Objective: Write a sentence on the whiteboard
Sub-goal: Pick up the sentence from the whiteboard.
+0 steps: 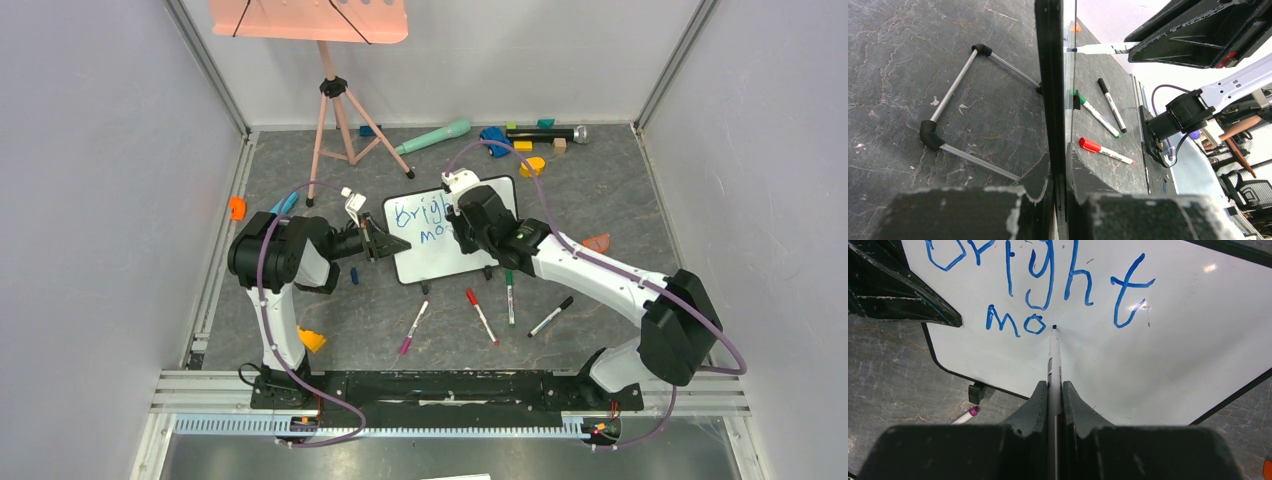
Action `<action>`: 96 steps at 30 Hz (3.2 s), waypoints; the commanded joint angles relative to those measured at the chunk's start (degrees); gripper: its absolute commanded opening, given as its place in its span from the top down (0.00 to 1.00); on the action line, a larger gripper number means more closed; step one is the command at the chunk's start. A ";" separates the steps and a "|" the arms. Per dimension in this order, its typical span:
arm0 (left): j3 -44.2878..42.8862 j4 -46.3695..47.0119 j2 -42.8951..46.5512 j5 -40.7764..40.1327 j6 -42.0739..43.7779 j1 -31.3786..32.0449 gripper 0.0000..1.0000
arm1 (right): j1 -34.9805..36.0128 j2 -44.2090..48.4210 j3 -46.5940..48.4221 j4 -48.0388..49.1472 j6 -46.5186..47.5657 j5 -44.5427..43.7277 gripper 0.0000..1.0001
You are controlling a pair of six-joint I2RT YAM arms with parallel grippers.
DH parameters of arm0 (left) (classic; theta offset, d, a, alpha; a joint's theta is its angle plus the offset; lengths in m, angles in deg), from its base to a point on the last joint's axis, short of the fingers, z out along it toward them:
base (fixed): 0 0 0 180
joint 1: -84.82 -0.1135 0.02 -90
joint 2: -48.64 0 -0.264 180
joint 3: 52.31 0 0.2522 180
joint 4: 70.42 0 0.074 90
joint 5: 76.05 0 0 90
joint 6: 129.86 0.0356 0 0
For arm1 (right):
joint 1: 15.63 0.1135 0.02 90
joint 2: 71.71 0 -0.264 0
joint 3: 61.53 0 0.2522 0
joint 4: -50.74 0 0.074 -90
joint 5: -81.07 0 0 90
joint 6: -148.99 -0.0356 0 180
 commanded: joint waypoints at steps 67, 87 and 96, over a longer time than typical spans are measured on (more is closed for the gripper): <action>0.65 1.32 -4.39 -5.05 8.60 0.21 0.98 | -4.32 0.86 -0.15 2.28 -0.96 -0.47 1.00; 0.57 1.31 -4.43 -5.06 8.55 0.21 0.98 | -5.51 4.70 -8.51 2.99 -3.28 2.10 1.00; 0.56 1.31 -4.42 -5.06 8.56 0.21 0.98 | -5.51 4.97 -8.01 2.16 -3.45 2.12 1.00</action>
